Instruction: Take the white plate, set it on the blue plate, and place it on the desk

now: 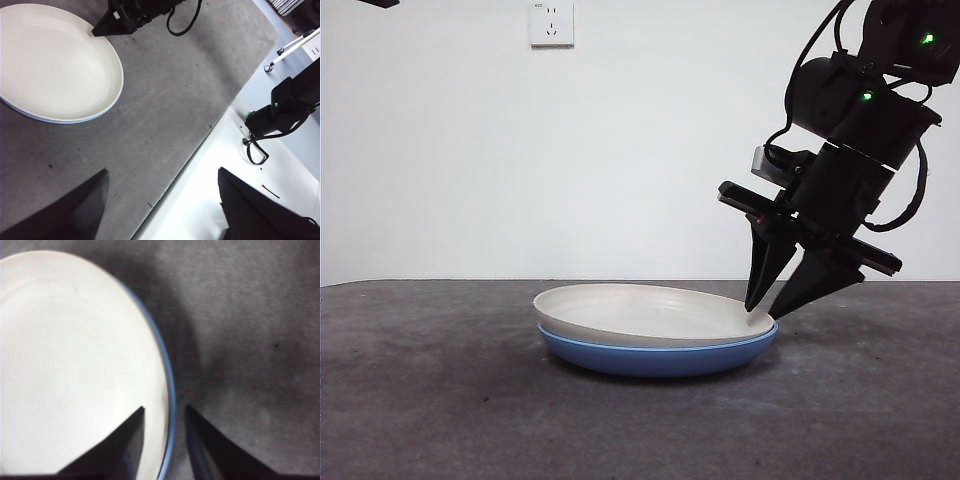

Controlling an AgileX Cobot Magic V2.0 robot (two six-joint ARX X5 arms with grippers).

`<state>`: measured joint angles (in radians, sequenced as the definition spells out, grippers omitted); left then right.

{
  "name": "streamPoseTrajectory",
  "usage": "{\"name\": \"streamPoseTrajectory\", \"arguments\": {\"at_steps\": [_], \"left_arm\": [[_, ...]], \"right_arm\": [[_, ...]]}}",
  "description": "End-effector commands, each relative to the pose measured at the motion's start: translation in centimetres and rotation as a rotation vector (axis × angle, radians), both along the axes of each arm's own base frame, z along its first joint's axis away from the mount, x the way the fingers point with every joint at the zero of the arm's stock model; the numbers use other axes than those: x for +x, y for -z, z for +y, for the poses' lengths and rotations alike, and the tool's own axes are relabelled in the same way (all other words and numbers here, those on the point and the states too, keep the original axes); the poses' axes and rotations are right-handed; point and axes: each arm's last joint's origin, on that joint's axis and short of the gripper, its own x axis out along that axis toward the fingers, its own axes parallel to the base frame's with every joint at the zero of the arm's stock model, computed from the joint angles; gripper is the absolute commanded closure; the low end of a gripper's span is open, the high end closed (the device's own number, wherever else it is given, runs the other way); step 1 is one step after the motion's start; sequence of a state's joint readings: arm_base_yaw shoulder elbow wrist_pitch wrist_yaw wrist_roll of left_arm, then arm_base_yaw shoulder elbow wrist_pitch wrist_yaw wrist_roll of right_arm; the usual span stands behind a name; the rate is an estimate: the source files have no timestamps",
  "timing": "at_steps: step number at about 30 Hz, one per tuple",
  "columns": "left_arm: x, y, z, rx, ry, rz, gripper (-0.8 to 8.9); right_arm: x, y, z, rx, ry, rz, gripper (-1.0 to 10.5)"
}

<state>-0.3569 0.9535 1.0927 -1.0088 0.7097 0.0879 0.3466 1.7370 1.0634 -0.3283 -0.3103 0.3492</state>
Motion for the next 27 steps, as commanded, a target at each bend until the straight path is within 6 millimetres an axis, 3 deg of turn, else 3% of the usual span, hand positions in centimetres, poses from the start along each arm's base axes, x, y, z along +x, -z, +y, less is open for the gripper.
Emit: {"name": "streamPoseTrajectory", "arguments": {"at_steps": [1,6,13,20,27], "left_arm": [[0.1,-0.3,-0.1,-0.009,0.009,-0.011,4.75],[0.1,-0.3,-0.1,-0.009,0.009,-0.010,4.75],[0.1,-0.3,-0.1,-0.009,0.009,-0.011,4.75],[0.1,-0.3,-0.1,-0.008,0.009,-0.011,4.75],[0.1,-0.3,-0.1,-0.009,0.009,-0.011,4.75]], "right_arm": [[0.4,0.2,0.3,0.003,0.005,0.005,7.9],[0.2,-0.9,0.2,-0.007,0.019,-0.035,7.6],[-1.4,-5.9,-0.9,-0.007,0.035,-0.190,7.4],[-6.4,-11.7,-2.1,0.010,-0.102,-0.309,7.4],[-12.7,-14.8,-3.5,-0.015,-0.214,-0.293,7.4]]}}
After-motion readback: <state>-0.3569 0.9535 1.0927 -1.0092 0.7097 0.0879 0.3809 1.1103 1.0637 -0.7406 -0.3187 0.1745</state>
